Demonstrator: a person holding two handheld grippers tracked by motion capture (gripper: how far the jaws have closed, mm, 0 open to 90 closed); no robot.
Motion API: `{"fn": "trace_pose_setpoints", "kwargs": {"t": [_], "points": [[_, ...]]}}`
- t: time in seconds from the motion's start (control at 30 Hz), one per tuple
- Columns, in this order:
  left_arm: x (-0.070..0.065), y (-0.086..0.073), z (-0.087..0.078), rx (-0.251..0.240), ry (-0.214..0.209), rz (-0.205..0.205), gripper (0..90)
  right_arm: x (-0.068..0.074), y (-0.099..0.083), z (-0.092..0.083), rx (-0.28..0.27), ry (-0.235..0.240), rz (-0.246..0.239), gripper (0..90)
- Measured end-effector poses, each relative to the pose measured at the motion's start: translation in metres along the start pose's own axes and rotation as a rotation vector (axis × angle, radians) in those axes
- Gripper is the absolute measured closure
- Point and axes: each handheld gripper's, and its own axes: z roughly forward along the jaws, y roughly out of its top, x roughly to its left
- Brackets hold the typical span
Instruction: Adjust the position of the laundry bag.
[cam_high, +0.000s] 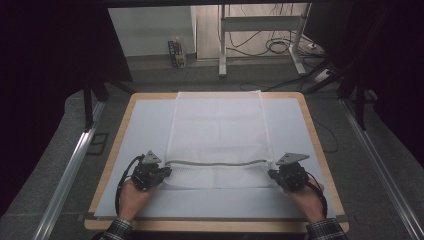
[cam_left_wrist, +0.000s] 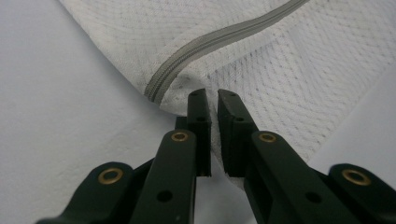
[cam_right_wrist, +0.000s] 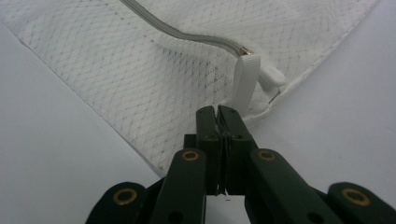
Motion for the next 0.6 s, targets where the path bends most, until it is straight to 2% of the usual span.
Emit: {"fn": "trace_pose_setpoints", "kwargs": {"t": [0.2,0.37,0.6], "points": [[-0.007,-0.003,-0.003,0.017,0.006,0.022,84.0,0.004,-0.004,-0.006,-0.003,0.005,0.001,87.1],[-0.010,-0.011,-0.011,0.003,-0.007,0.002,84.1,0.009,-0.011,-0.013,-0.002,0.022,-0.022,87.1],[-0.014,-0.018,-0.014,0.020,-0.021,0.000,84.0,0.014,-0.016,-0.015,0.006,0.034,-0.027,87.1]]}}
